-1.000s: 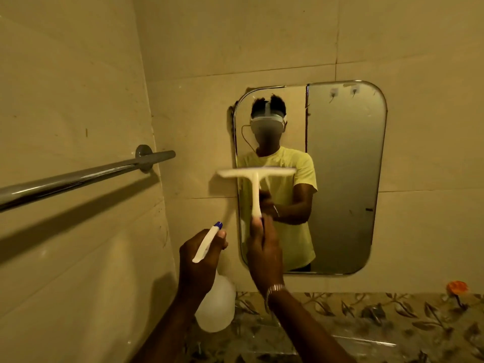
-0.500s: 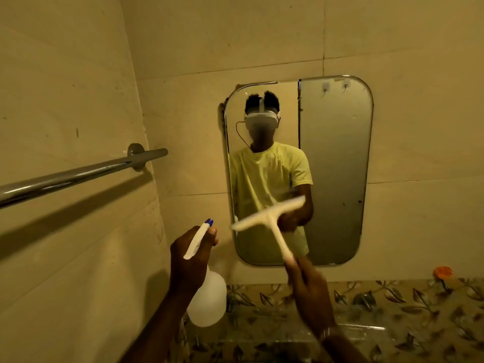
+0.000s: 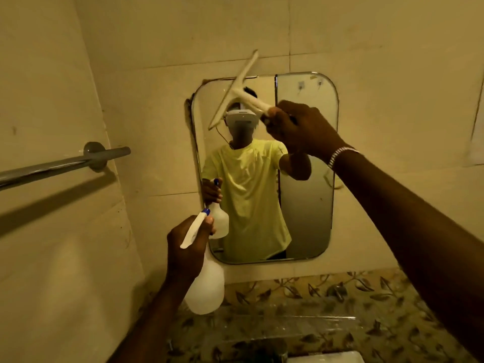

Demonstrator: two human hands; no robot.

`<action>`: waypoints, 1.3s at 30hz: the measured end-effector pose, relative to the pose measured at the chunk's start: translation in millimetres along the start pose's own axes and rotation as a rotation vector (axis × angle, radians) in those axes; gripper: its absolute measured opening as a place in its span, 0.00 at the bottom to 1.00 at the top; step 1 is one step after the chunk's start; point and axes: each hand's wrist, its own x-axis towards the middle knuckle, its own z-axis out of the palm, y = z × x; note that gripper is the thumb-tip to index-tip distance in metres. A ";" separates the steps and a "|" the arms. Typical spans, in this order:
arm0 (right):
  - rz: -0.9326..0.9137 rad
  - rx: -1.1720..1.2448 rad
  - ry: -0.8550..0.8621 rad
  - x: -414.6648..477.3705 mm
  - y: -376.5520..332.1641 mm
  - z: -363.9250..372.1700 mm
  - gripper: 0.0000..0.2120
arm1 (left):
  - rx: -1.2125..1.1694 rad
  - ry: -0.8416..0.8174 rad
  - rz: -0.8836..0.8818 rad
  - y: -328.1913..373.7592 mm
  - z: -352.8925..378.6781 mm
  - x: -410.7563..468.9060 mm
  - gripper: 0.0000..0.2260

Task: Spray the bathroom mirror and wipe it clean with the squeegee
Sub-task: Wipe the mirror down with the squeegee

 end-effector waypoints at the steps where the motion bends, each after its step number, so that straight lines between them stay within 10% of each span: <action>1: 0.036 0.022 0.049 -20.2 13.4 -2.9 0.14 | 0.002 -0.004 -0.008 -1.9 3.3 -0.6 0.15; 16: 1.032 0.455 0.088 -417.9 22.6 192.9 0.29 | 0.053 0.024 -0.021 11.4 20.7 -5.2 0.17; 21: 1.064 0.396 0.395 -406.0 -2.0 193.2 0.23 | 0.045 0.190 0.034 28.7 32.0 13.3 0.18; 24: 1.196 0.541 0.171 -410.8 7.3 175.6 0.16 | 0.032 0.242 0.049 39.8 43.5 21.7 0.24; 39: 1.231 0.681 0.440 -396.9 38.4 101.5 0.21 | 0.039 -0.273 -0.131 4.8 120.5 -48.9 0.19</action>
